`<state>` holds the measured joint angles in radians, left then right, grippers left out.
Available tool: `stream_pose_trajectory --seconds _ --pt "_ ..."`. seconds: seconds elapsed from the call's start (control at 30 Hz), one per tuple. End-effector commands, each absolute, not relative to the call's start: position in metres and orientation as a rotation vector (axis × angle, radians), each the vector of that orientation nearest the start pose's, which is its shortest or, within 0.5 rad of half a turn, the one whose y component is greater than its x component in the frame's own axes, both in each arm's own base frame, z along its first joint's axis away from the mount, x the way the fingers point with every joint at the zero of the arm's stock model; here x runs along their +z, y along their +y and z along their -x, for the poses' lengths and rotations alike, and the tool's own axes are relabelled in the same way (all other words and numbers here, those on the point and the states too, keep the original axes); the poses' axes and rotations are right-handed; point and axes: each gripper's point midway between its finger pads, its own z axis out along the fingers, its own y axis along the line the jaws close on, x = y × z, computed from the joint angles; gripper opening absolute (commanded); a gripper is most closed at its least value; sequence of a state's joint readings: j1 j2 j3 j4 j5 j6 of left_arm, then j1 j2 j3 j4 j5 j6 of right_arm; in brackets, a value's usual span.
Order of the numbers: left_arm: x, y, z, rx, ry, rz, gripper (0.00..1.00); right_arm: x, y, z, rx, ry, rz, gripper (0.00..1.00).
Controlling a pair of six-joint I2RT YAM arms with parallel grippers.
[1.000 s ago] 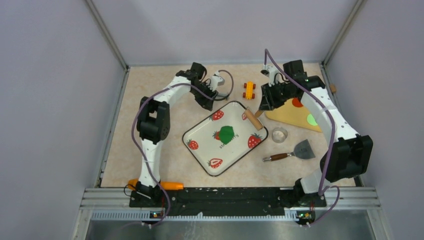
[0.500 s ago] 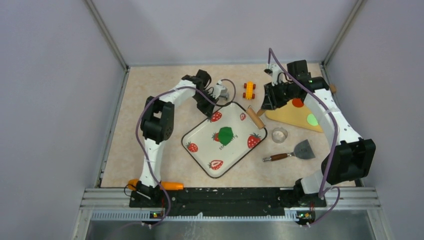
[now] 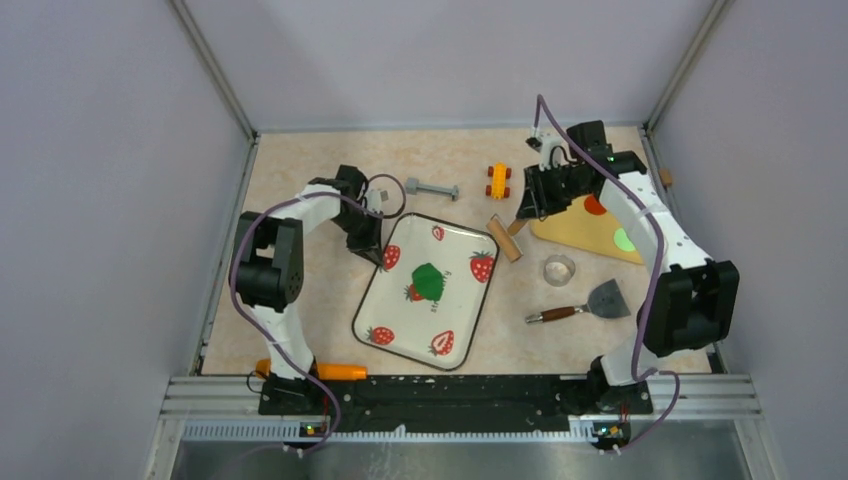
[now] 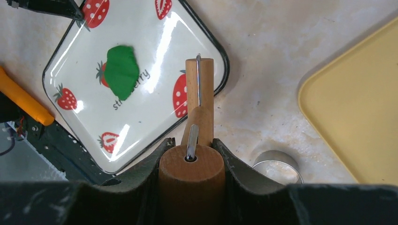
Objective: Roll out the dumpling wrappers from the dough
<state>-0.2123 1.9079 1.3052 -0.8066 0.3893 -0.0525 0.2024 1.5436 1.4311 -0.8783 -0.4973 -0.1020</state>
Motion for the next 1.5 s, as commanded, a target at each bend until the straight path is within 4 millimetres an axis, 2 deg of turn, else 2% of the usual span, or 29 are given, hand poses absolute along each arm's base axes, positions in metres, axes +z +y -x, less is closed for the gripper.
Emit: stream_pose_trajectory --seconds 0.0,0.13,0.23,0.33,0.43,0.5,0.53,0.57,0.63,0.7,0.77,0.87,0.9,0.93,1.03,1.17,1.27,1.33,1.4,1.47 --pt "0.055 -0.175 -0.347 -0.790 2.842 -0.112 0.00 0.202 0.170 -0.341 0.761 2.431 0.548 0.00" --pt "0.049 -0.185 -0.357 -0.829 2.860 -0.066 0.00 0.195 0.181 -0.338 0.795 2.467 0.561 0.00" --pt "0.047 -0.185 -0.352 -0.846 2.879 -0.010 0.02 0.193 0.189 -0.341 0.837 2.479 0.490 0.00" --pt "0.056 -0.185 -0.342 -0.907 2.867 -0.026 0.23 0.195 0.198 -0.349 0.899 2.484 0.387 0.00" --pt "0.083 -0.175 -0.343 -0.894 2.763 -0.115 0.37 0.200 0.207 -0.362 0.946 2.470 0.302 0.00" --pt "0.116 -0.175 -0.352 -0.890 2.592 -0.286 0.42 0.203 0.213 -0.368 0.973 2.462 0.271 0.00" --pt "0.137 -0.183 -0.355 -0.909 2.459 -0.425 0.44 0.204 0.216 -0.371 0.985 2.459 0.256 0.00" --pt "0.158 -0.194 -0.354 -0.933 2.315 -0.575 0.45 0.202 0.219 -0.373 1.005 2.461 0.242 0.00" --pt "0.189 -0.220 -0.351 -0.853 2.025 -0.903 0.52 0.201 0.226 -0.374 1.048 2.464 0.214 0.00" --pt "0.207 -0.251 -0.347 -0.773 1.794 -1.122 0.56 0.197 0.231 -0.375 1.089 2.469 0.197 0.00" --pt "0.215 -0.281 -0.345 -0.715 1.641 -1.265 0.57 0.195 0.236 -0.373 1.146 2.467 0.209 0.00" --pt "0.217 -0.320 -0.350 -0.705 1.527 -1.346 0.57 0.192 0.238 -0.367 1.180 2.470 0.237 0.00" --pt "0.210 -0.332 -0.353 -0.723 1.524 -1.365 0.57 0.193 0.237 -0.366 1.185 2.468 0.239 0.00" --pt "0.213 -0.341 -0.356 -0.732 1.508 -1.375 0.56 0.194 0.238 -0.363 1.198 2.464 0.244 0.00" --pt "0.199 -0.361 -0.358 -0.743 1.494 -1.415 0.53 0.196 0.238 -0.356 1.224 2.461 0.258 0.00" --pt "0.180 -0.373 -0.358 -0.731 1.500 -1.447 0.49 0.197 0.237 -0.345 1.246 2.459 0.271 0.00" --pt "0.167 -0.375 -0.359 -0.720 1.519 -1.450 0.36 0.195 0.236 -0.336 1.259 2.466 0.269 0.00" --pt "0.161 -0.375 -0.358 -0.729 1.545 -1.440 0.31 0.193 0.235 -0.331 1.270 2.472 0.265 0.00" --pt "0.153 -0.374 -0.351 -0.761 1.566 -1.442 0.33 0.192 0.237 -0.327 1.300 2.475 0.254 0.00" --pt "0.144 -0.373 -0.343 -0.787 1.587 -1.443 0.45 0.191 0.239 -0.325 1.333 2.477 0.254 0.00"
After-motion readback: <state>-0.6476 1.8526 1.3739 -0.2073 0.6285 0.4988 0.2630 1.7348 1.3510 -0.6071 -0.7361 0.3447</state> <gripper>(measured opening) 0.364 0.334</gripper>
